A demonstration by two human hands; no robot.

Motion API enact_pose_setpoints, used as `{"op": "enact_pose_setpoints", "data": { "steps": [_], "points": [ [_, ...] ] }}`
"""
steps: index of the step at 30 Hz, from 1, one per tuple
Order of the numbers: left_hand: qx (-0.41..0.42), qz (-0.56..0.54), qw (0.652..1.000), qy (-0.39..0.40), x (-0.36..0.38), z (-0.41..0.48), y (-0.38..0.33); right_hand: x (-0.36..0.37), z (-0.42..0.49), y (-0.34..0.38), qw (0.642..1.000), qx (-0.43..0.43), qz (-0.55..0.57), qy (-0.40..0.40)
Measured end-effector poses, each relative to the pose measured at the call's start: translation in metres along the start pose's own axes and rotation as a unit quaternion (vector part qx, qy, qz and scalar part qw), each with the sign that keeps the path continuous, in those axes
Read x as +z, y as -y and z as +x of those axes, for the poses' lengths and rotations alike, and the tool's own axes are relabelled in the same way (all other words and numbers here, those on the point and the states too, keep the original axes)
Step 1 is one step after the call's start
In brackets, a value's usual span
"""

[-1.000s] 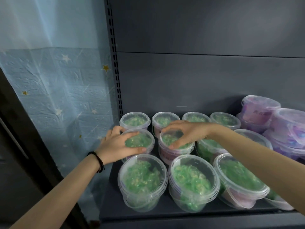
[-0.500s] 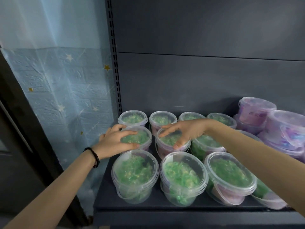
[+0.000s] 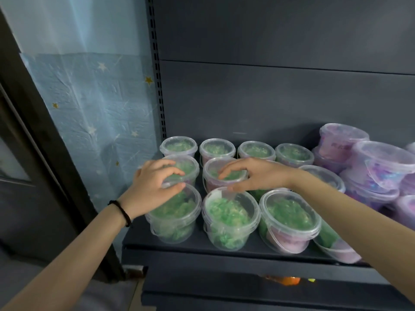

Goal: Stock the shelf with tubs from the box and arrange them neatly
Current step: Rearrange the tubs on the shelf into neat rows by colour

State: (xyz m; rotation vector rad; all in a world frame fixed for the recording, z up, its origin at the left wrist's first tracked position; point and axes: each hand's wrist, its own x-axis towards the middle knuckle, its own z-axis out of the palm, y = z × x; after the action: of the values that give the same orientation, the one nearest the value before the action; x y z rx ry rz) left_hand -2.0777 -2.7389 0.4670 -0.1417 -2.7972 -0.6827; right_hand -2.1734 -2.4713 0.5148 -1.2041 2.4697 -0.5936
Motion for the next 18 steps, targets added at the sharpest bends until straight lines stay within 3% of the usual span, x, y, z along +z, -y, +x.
{"op": "enact_pose_setpoints", "data": {
  "steps": [4, 6, 10, 18],
  "points": [
    [0.010, 0.158, 0.986, 0.052, 0.000, -0.025, -0.022, 0.014, -0.018, 0.025, 0.997, -0.009, -0.062, 0.033],
    [0.005, 0.182, 0.981, 0.064, 0.001, -0.032, -0.025, 0.025, -0.019, 0.031, 0.993, -0.010, -0.112, 0.045],
    [0.007, 0.161, 0.982, 0.103, -0.002, -0.042, -0.022, 0.036, -0.020, 0.035, 0.992, -0.006, -0.121, 0.027],
    [0.023, 0.039, 0.989, 0.140, -0.024, -0.073, 0.001, 0.033, -0.034, 0.042, 0.992, -0.011, -0.102, 0.076]
  ]
}}
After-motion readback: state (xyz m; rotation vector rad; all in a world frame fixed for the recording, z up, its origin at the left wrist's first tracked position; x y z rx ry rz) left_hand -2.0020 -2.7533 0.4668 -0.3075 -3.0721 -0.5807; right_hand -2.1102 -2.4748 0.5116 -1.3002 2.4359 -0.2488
